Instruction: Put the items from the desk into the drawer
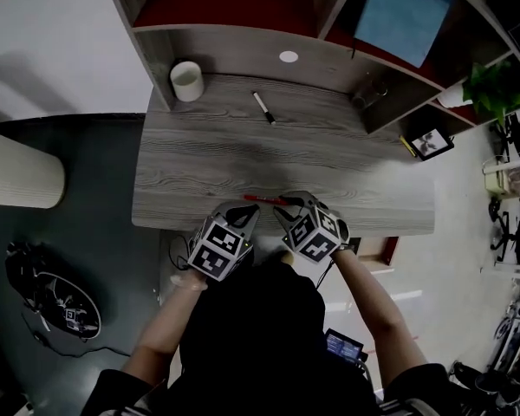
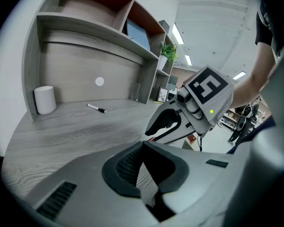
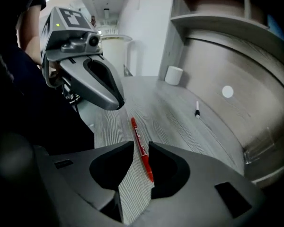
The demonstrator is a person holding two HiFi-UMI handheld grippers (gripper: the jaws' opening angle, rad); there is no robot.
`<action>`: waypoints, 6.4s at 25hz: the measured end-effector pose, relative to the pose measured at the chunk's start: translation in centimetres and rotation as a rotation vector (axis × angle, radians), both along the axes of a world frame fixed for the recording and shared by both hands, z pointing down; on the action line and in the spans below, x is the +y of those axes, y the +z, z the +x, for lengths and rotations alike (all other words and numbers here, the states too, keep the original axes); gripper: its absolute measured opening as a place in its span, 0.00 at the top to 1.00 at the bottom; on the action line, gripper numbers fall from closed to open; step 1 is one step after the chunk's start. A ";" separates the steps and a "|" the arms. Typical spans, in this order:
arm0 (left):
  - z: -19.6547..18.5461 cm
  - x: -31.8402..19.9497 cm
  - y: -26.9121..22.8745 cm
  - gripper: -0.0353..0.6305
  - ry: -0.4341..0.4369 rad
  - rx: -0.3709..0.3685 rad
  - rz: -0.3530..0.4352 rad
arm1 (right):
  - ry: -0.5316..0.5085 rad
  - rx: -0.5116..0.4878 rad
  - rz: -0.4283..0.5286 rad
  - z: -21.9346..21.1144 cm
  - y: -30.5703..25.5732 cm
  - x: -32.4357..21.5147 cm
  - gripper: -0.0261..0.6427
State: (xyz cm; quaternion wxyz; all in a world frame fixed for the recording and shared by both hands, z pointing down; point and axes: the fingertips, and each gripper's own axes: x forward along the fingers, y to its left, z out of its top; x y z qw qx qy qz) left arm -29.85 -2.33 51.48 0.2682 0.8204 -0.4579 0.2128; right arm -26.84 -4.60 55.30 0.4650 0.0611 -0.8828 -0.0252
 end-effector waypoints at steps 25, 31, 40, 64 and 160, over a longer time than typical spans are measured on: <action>-1.8 -0.7 2.4 0.91 0.010 0.042 -0.043 | -0.251 0.364 -0.077 -1.4 4.4 0.9 0.89; -1.9 -0.8 2.4 0.91 0.004 0.054 -0.055 | -0.208 0.355 -0.129 -1.3 4.3 0.7 0.89; -1.3 -1.9 2.0 0.91 0.016 0.048 -0.055 | -0.084 0.291 -0.154 0.3 3.5 -0.4 0.89; 15.8 -3.9 -0.2 0.91 0.397 0.035 -0.047 | 0.488 0.135 -0.150 18.8 -0.1 -3.4 0.89; 39.8 -0.5 7.4 0.91 0.409 0.029 -0.244 | 1.474 -0.624 -0.554 43.4 8.8 -1.2 0.95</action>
